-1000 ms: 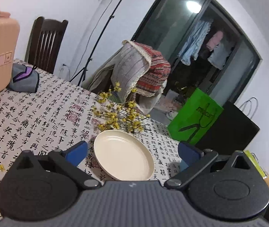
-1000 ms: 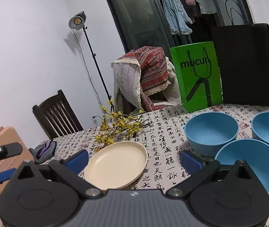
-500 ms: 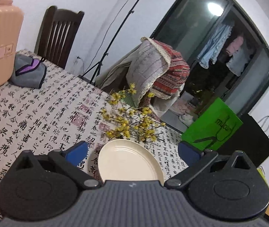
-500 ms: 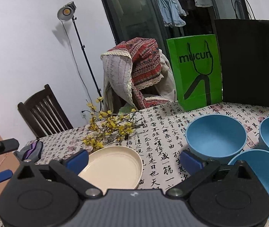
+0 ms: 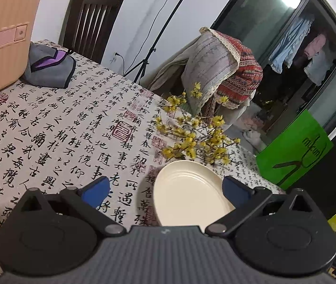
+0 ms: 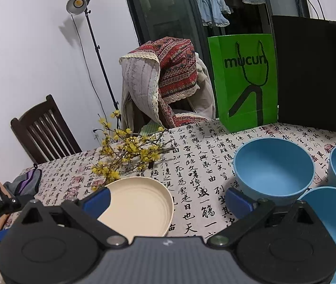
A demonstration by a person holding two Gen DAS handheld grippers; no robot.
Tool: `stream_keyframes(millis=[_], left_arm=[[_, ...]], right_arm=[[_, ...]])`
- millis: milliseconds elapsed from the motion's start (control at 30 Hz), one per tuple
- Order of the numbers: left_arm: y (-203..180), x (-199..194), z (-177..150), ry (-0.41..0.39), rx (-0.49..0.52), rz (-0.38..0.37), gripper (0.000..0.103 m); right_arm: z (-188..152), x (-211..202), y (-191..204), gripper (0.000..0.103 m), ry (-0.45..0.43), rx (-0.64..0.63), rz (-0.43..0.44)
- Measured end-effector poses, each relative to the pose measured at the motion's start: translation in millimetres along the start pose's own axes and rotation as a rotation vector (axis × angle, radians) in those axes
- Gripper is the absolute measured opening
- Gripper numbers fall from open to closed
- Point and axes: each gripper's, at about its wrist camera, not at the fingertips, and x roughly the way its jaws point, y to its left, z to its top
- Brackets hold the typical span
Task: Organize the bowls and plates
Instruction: 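Close both grippers on the cream plate rim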
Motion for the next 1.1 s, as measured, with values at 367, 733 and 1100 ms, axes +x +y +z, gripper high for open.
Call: stream_keyframes(millis=[367, 733, 1100], left_arm=[[3.0, 11.1, -1.3, 0.018, 0.003, 0.037, 0.103], [3.5, 18.1, -3.0, 0.03, 0.013, 0.054, 0.103], [6.9, 28.5, -5.3, 0.049, 0.018, 0.083, 0.103]], right_arm=[[-4.7, 12.4, 7.4, 0.103, 0.022, -0.005, -0.002], [-5.0, 18.9, 4.3, 0.103, 0.028, 0.007, -0.014], [-8.1, 40.3, -0.8, 0.102, 0.063, 0.002, -0.016]])
